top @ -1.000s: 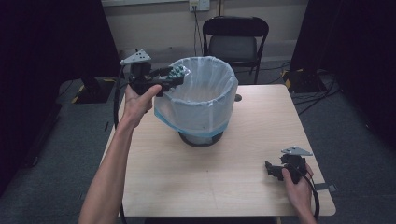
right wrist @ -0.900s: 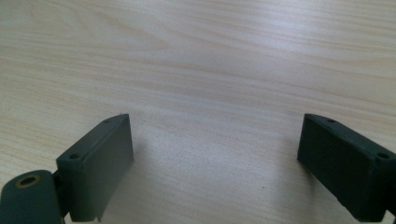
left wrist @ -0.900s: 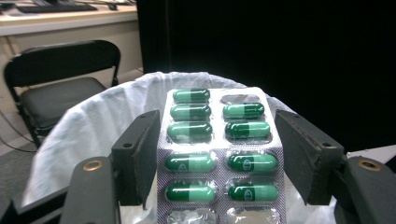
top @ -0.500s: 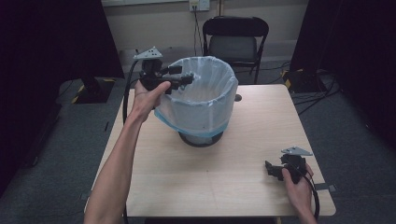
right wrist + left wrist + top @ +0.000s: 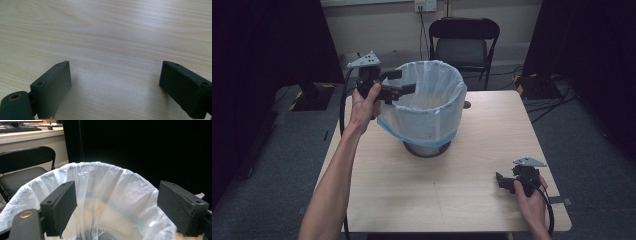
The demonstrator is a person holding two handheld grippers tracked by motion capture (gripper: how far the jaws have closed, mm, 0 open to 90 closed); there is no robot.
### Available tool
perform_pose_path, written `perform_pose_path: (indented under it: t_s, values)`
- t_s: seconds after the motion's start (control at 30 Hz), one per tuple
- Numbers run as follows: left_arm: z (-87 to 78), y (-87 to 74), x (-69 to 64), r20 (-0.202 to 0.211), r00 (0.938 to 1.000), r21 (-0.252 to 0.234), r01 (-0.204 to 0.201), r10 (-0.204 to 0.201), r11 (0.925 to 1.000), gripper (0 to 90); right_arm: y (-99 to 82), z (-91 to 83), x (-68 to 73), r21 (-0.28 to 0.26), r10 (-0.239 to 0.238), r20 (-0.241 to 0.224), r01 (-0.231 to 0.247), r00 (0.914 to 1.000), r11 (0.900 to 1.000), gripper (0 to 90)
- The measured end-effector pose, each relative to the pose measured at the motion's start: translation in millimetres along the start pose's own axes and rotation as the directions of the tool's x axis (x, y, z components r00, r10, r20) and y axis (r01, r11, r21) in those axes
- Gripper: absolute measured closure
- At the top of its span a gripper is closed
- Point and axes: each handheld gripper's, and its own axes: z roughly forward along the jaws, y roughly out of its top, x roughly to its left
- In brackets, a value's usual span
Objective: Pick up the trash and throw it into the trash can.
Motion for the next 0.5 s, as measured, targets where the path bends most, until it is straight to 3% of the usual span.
perform_pose_path:
  t_s: [0.1,0.2,0.27,0.33,0.5]
  values:
    - [-7.0,-2.1,-0.9,-0.058,0.9982,0.009,-0.013,0.013,0.9999,16.1,0.0,0.0,0.0,0.000,0.000,0.000,0.000,1.0000,1.0000,9.4]
    - [-16.9,-6.6,5.2,-0.036,0.9991,-0.013,0.021,-0.022,0.9997,16.0,0.0,0.0,0.0,0.000,0.000,0.000,0.000,1.0000,1.0000,9.4]
    - [-25.1,-8.7,6.8,-0.061,0.9980,-0.016,0.017,-0.018,0.9997,16.0,0.0,0.0,0.0,0.000,0.000,0.000,0.000,1.0000,1.0000,9.4]
    - [-30.7,-10.9,6.1,-0.061,0.9980,-0.016,0.017,-0.018,0.9997,15.8,0.0,0.0,0.0,0.000,0.000,0.000,0.000,1.0000,1.0000,9.4]
    - [-42.8,-16.5,-2.3,-0.104,0.9940,0.034,-0.032,0.035,0.9989,15.7,0.0,0.0,0.0,0.000,0.000,0.000,0.000,1.0000,1.0000,9.4]
